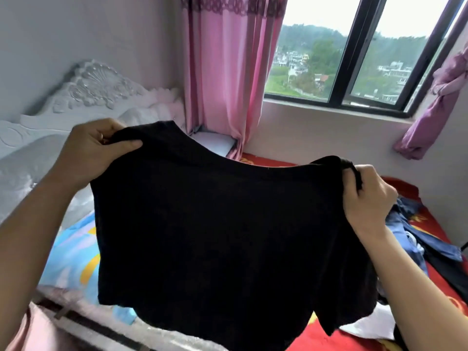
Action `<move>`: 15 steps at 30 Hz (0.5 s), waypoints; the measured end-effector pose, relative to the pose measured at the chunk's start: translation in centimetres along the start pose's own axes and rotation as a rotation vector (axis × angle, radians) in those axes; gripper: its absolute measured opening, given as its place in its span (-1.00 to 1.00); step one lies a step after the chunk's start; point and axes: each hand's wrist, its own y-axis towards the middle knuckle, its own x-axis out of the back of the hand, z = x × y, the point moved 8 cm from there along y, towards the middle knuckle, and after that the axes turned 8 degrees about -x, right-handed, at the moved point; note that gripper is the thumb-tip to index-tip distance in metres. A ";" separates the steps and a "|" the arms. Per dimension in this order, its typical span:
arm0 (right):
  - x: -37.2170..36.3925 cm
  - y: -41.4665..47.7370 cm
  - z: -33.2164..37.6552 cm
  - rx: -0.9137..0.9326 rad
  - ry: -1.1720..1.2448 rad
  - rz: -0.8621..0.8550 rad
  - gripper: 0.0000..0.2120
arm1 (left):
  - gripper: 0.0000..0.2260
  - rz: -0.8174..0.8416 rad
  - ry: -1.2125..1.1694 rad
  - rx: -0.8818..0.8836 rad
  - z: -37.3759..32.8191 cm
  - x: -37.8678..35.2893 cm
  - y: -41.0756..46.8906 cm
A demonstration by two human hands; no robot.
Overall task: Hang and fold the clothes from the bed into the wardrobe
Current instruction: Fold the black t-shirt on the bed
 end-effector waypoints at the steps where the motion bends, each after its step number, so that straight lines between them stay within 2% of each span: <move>1: -1.2 0.1 -0.3 0.016 -0.036 0.010 -0.74 | -0.62 0.008 0.019 -0.001 1.0 -0.7 0.8; 4: -5.1 0.1 -2.0 0.027 -0.146 0.077 -0.71 | -0.66 0.044 0.033 0.046 5.1 -3.4 2.6; 8: -12.2 -0.8 -6.1 -0.021 -0.218 0.267 -0.61 | -0.61 0.181 0.030 0.144 13.5 -8.5 5.2; 12: -19.7 -1.1 -10.4 -0.133 -0.322 0.474 -0.53 | -0.77 0.281 0.098 0.183 21.5 -13.3 8.8; 15: -24.1 1.2 -12.3 -0.198 -0.343 0.477 -0.53 | -0.84 0.315 0.140 0.172 25.6 -16.5 13.4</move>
